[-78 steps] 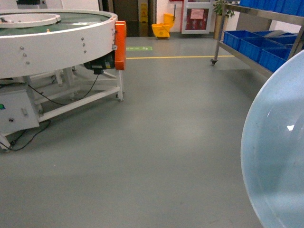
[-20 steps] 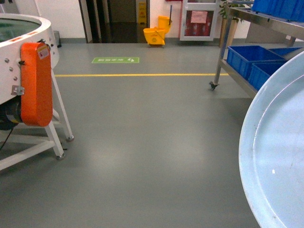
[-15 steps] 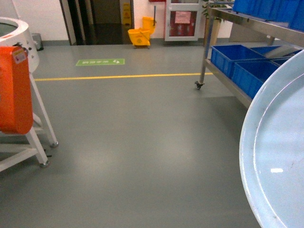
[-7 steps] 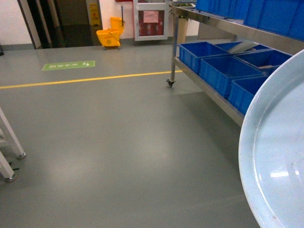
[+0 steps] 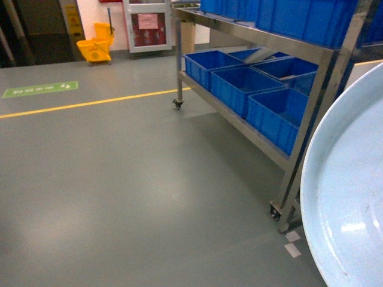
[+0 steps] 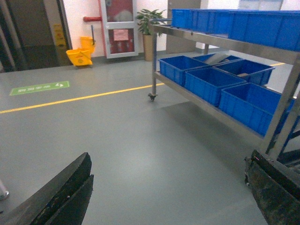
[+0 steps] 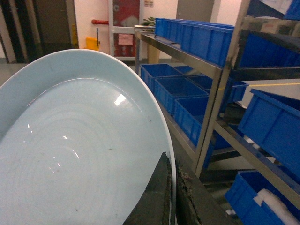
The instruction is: Place blue tray on left shelf second layer neatly
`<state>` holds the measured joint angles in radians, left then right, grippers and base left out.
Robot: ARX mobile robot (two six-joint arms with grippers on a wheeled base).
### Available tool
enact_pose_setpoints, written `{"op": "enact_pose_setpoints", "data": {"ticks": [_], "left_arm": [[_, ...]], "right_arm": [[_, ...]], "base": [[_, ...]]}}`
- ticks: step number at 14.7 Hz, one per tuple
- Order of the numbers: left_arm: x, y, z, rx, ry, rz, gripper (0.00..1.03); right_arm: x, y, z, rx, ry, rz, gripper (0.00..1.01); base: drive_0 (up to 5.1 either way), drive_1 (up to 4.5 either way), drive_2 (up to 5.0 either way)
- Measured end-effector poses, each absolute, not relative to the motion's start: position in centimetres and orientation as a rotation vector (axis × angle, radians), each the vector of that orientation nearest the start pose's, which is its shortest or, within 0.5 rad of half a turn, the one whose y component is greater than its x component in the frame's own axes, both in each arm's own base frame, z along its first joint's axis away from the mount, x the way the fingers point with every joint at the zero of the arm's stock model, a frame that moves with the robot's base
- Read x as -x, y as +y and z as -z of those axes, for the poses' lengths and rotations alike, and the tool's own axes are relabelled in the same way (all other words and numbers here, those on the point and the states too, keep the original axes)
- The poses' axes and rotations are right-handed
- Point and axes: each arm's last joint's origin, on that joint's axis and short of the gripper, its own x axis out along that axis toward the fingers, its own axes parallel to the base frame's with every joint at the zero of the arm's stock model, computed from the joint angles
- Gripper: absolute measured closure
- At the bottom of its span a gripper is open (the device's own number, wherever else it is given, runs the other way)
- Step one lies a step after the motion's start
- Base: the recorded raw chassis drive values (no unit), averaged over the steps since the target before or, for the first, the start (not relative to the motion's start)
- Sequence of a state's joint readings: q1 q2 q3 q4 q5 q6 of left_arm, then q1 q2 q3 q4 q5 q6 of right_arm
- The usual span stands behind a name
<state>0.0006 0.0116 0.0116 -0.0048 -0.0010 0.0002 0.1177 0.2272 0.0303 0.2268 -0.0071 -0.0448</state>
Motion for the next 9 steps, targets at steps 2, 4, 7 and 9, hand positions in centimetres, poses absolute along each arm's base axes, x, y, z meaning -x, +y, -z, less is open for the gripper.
{"op": "enact_pose_setpoints", "data": {"ticks": [2, 4, 7, 9], "left_arm": [[-9.77, 0.00, -16.61, -0.001, 0.005, 0.000, 0.05], [-9.77, 0.00, -16.61, -0.001, 0.005, 0.000, 0.05], [-9.77, 0.00, -16.61, -0.001, 0.005, 0.000, 0.05], [-9.77, 0.00, -16.61, -0.001, 0.004, 0.000, 0.05]], "right_arm": [[-11.06, 1.33, -17.68, 0.043, -0.033, -0.124, 0.99], [-11.06, 1.33, -17.68, 0.043, -0.033, -0.124, 0.99], [-11.06, 1.33, -17.68, 0.043, -0.033, -0.124, 0.99], [-11.06, 1.33, -17.68, 0.043, -0.033, -0.124, 0.99]], "base": [[-1.6, -1.60, -1.6], [-1.6, -1.56, -1.6], [-1.7, -1.72, -1.7], [-1.6, -1.64, -1.6]]}}
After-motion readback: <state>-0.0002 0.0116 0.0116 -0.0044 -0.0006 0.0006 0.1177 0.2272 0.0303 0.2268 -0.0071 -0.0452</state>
